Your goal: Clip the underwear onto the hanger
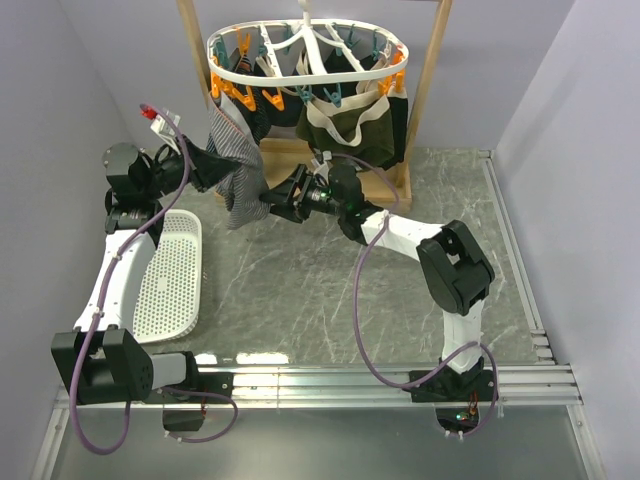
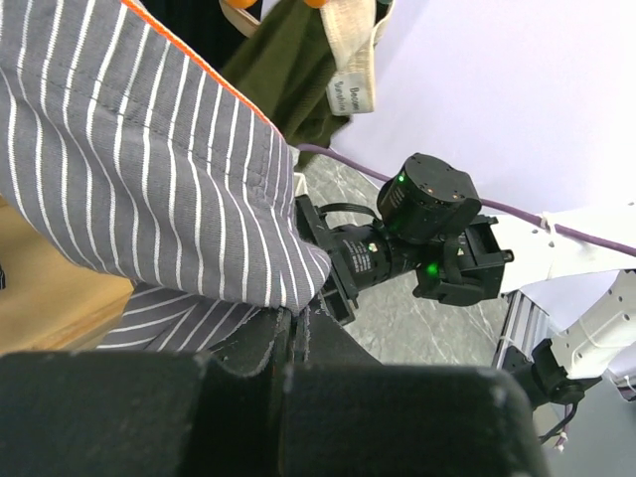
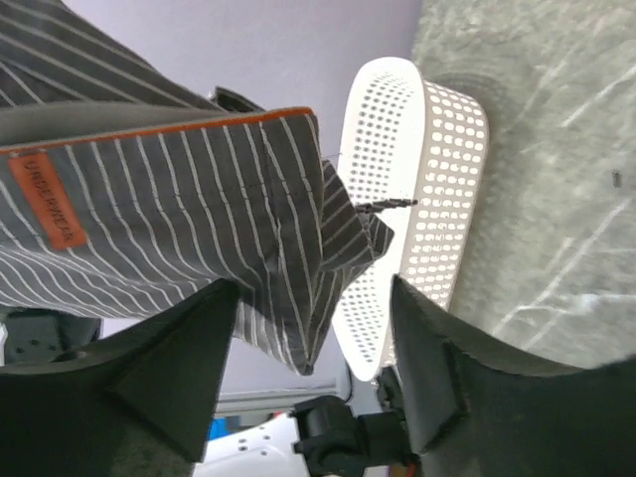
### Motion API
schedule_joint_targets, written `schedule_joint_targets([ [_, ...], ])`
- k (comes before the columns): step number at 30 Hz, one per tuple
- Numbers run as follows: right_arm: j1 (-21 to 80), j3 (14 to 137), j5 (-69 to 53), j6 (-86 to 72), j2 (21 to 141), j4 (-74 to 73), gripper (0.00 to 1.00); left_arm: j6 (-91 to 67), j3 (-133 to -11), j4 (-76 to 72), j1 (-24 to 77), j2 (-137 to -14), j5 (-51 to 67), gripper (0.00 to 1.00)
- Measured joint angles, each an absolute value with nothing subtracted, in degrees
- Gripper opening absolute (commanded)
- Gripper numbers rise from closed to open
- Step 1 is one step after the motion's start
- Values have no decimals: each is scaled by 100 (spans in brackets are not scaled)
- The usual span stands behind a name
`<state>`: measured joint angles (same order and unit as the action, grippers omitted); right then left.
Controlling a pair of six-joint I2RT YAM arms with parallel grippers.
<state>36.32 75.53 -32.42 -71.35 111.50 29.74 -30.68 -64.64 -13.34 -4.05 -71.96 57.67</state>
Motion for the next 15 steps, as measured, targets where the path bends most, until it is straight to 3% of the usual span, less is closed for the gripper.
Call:
schedule_joint_targets([
  [3,3616,7590,-3273,-7201,11168,3096,40,-3065,-6499,-1308,-405,-7196,5776,0],
  [4,3612,7596,-3288,-7205,11168,3142,23,-3065,-6499,-1299,-405,-7196,5778,0],
  [7,3597,7614,-3330,-7166,11166,3295,5,-3065,-6499,-1253,-405,-7201,5776,0],
  [8,3588,7618,-3352,-7116,11166,3339,1,-3065,-6499,-1245,-405,-7207,5776,0],
  [13,3559,7618,-3374,-6912,11131,3376,0,-2919,-6541,-989,-405,-7220,5693,1],
  [15,3553,7570,-3365,-6755,11019,3334,0,-2814,-6591,-792,-405,-7220,5572,5],
])
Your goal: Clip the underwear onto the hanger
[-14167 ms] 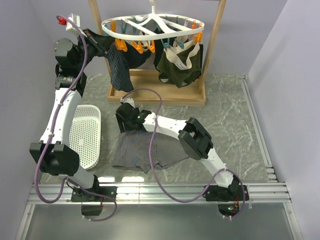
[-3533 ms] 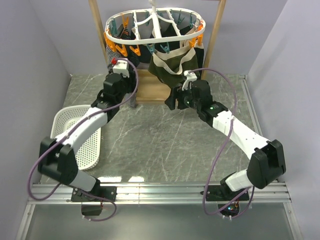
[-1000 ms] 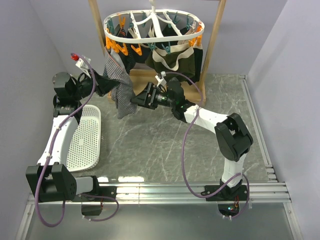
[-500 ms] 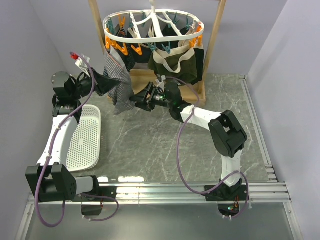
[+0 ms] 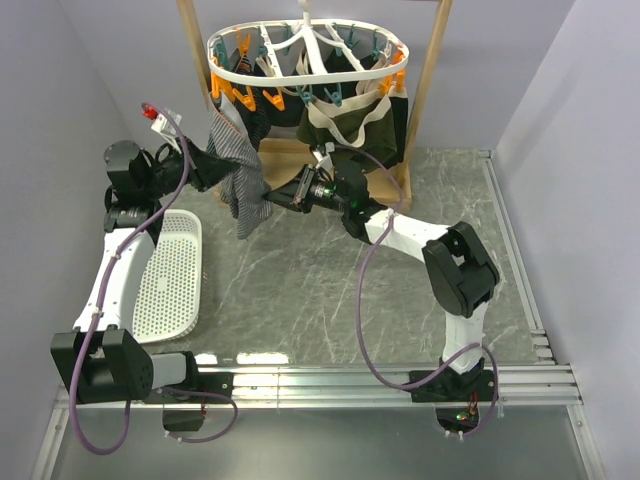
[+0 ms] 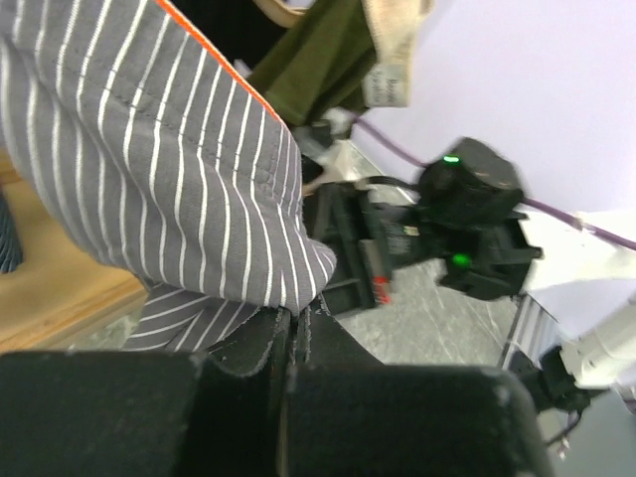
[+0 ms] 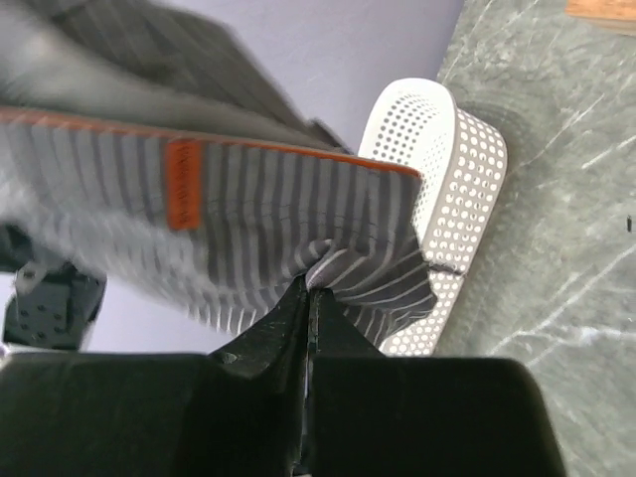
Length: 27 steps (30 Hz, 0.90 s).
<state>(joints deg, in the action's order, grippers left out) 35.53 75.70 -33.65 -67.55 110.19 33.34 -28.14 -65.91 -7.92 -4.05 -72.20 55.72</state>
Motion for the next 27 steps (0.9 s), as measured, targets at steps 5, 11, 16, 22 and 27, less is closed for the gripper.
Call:
schedule_joint_targets([
  [5,3553,7349,-3140,-5975,10394,2814,0,-2504,-6805,-36,-412,-7220,4982,26],
  [11,3680,7308,-2508,-4871,9682,2198,0,-2263,-7015,917,-432,-7120,4014,48],
  [16,4294,7301,-1772,-3476,9360,1831,0,-2069,-7015,1564,-445,-6626,3409,59],
  [22,5437,6825,-805,-1232,8906,1927,0,-1964,-7022,1841,-429,-5940,3297,60],
  [27,5693,6716,-263,154,8855,2104,0,-1868,-7345,2202,-176,-6276,3288,58],
])
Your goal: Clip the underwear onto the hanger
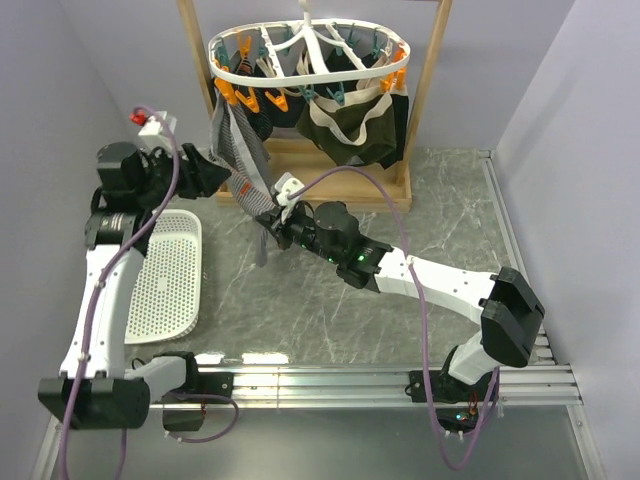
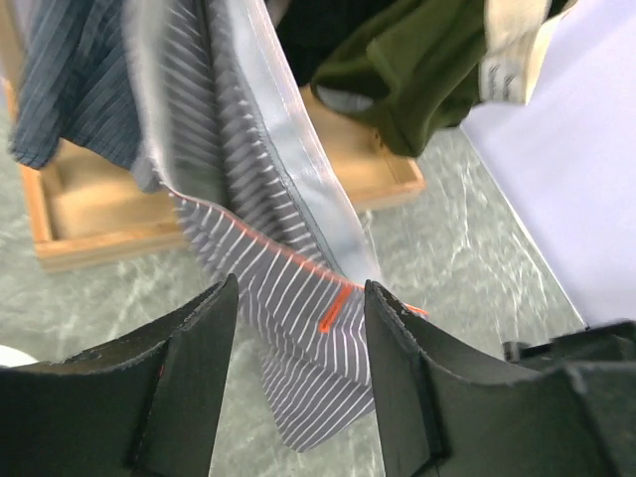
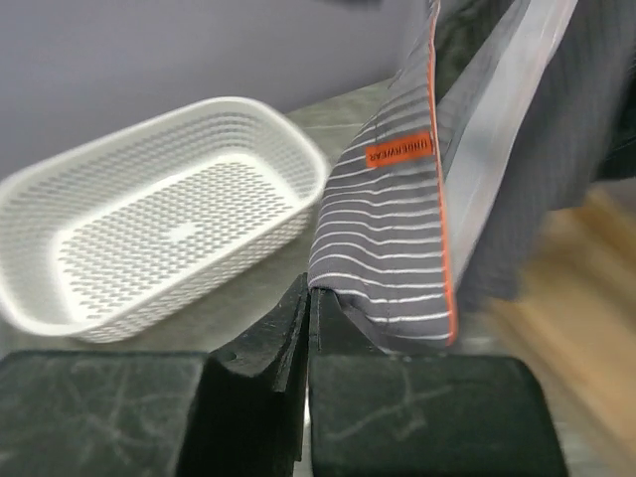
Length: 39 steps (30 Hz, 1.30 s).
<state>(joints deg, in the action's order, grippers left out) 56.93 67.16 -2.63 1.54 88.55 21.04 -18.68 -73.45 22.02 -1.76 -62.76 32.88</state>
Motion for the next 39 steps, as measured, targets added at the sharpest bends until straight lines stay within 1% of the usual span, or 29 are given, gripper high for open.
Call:
schedule_joint_targets([
  [3,5704,6718,-38,819,8855,2211,0,-1811,-7496,2401,73,-6657,3159,61],
  [4,5708,6720,3,996,8864,2235,0,-1778,-7513,2504,198,-6781,3111,64],
  [8,5787,6753,86,1632,8927,2281,0,-1737,-7513,2744,550,-6934,2956,64],
  [11,5872,6753,99,2126,8976,2287,0,-1695,-7513,2727,709,-6886,2836,66],
  [12,5902,6753,104,2294,8993,2303,0,-1673,-7513,2729,729,-6873,2797,69],
  [13,5940,6753,113,2499,9015,2318,0,-1651,-7516,2729,744,-6860,2729,73],
  [14,5979,6748,115,2700,9032,2331,0,-1632,-7524,2738,755,-6860,2676,74],
  [18,6206,6626,209,3570,9070,2563,0,-1599,-7651,2860,794,-6886,2307,73],
  [23,6370,6595,316,4355,9218,2829,0,-1686,-7701,2947,799,-6963,1922,67],
  [24,6388,6595,340,4480,9249,2849,0,-1708,-7701,2961,799,-6980,1883,65],
  [27,6390,6595,388,4770,9317,2928,0,-1828,-7701,2995,799,-7065,1798,46],
  [28,6390,6595,403,4823,9325,2941,0,-1874,-7701,3004,799,-7091,1780,34],
  [30,6390,6595,449,4923,9336,2958,0,-1946,-7708,3050,797,-7155,1761,22],
  [31,6392,6595,473,4960,9338,2965,0,-1959,-7712,3087,794,-7177,1763,9],
  [32,6394,6595,495,4993,9338,2976,0,-1984,-7712,3118,784,-7188,1774,2],
  [33,6392,6595,502,5006,9338,2987,0,-2021,-7712,3135,762,-7188,1800,0],
  [34,6394,6595,515,5006,9341,3002,6,-2043,-7712,3133,733,-7181,1850,0],
  [35,6392,6595,521,4995,9341,3011,16,-2069,-7712,3127,696,-7164,1916,0],
  [37,6366,6593,521,4928,9341,3013,28,-2102,-7712,3116,587,-7120,2056,0],
  [38,6344,6593,510,4886,9341,3009,43,-2150,-7710,3109,480,-7085,2211,0],
  [39,6329,6593,493,4788,9341,3002,46,-2220,-7697,3087,370,-7052,2390,0],
])
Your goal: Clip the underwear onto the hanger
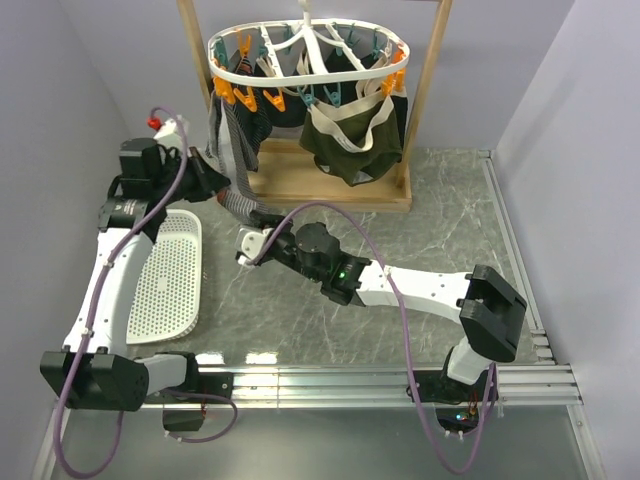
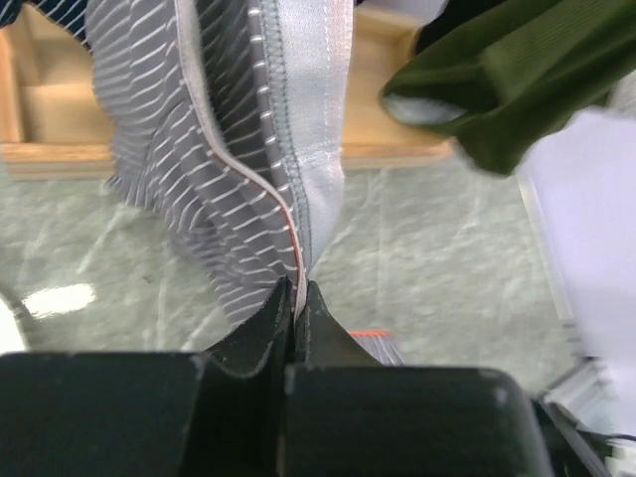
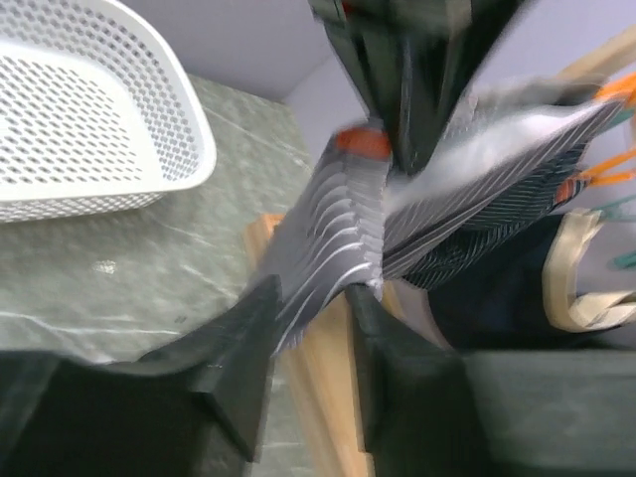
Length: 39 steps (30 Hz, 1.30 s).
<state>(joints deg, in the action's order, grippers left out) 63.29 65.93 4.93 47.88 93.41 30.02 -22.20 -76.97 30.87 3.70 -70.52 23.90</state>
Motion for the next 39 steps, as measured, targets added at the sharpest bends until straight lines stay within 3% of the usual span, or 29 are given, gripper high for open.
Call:
schedule_joint_targets([
  [5,5972,6593,172,4209,9338,2751,54,-2700,-7205,2499,-368,-6814,3559,0],
  [10,5258,6744,-676,2910,9330,2082,44,-3166,-6641,1741,-469,-6812,4486,0],
  [14,4648,7258,-1518,1522,9330,1575,42,-3347,-6523,1343,-469,-6820,4886,0],
  [26,4445,8958,-2753,-1450,9935,1347,43,-3409,-6396,834,-469,-6823,5306,0],
  [32,4488,9354,-2738,-1894,10536,1090,44,-3345,-6375,742,-484,-6825,5328,0],
  [36,4512,9452,-2617,-2014,10628,963,38,-3350,-6292,679,-521,-6879,5323,0],
  [39,4512,9463,-2547,-2095,10628,937,45,-3350,-6289,626,-521,-6893,5325,0],
])
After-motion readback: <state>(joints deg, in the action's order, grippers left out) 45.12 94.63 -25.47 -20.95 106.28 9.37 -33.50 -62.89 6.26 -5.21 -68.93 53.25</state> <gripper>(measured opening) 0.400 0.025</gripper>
